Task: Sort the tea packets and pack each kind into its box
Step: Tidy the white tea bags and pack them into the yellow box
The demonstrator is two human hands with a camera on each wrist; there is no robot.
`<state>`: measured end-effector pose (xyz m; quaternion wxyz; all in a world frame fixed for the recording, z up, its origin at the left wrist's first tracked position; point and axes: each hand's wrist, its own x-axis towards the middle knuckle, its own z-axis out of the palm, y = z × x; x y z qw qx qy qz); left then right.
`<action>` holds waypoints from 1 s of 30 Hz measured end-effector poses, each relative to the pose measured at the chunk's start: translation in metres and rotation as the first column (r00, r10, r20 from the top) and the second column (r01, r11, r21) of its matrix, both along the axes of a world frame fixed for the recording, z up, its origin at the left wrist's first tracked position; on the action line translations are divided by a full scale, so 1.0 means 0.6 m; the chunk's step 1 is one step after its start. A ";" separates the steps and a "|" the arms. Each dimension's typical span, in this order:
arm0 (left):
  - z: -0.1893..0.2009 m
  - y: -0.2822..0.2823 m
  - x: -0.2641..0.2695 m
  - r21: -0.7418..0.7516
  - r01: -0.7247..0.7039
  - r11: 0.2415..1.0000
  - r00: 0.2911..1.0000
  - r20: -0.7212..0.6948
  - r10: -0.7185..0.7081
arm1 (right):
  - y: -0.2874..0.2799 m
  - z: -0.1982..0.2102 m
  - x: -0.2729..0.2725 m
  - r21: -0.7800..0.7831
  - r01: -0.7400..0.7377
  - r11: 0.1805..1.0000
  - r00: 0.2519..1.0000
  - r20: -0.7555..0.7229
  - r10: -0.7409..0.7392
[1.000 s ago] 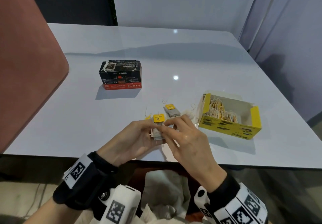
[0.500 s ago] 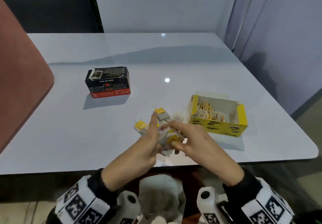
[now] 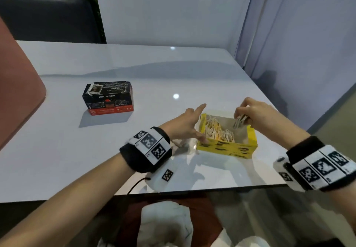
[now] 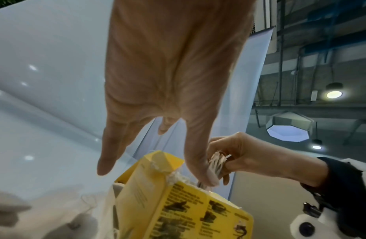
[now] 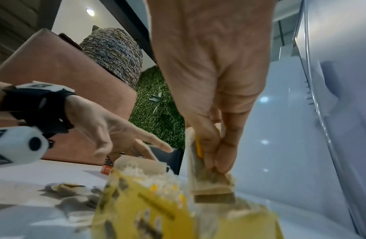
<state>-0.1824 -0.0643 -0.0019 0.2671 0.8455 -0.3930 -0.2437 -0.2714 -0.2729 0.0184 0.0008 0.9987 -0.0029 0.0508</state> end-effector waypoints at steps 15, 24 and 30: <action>-0.025 -0.027 0.012 0.021 -0.019 1.000 0.999 -0.032 0.019 | 0.038 -0.048 0.032 0.036 0.000 0.999 0.980 -0.201 0.007; -0.028 -0.025 0.012 0.011 -0.046 0.999 0.998 -0.034 0.046 | 0.043 -0.056 0.012 0.323 0.256 0.911 0.966 -0.063 -0.249; -0.026 -0.026 0.009 0.018 -0.048 0.999 0.998 -0.047 0.049 | 0.048 -0.067 0.021 0.345 0.346 0.873 0.937 -0.178 -0.301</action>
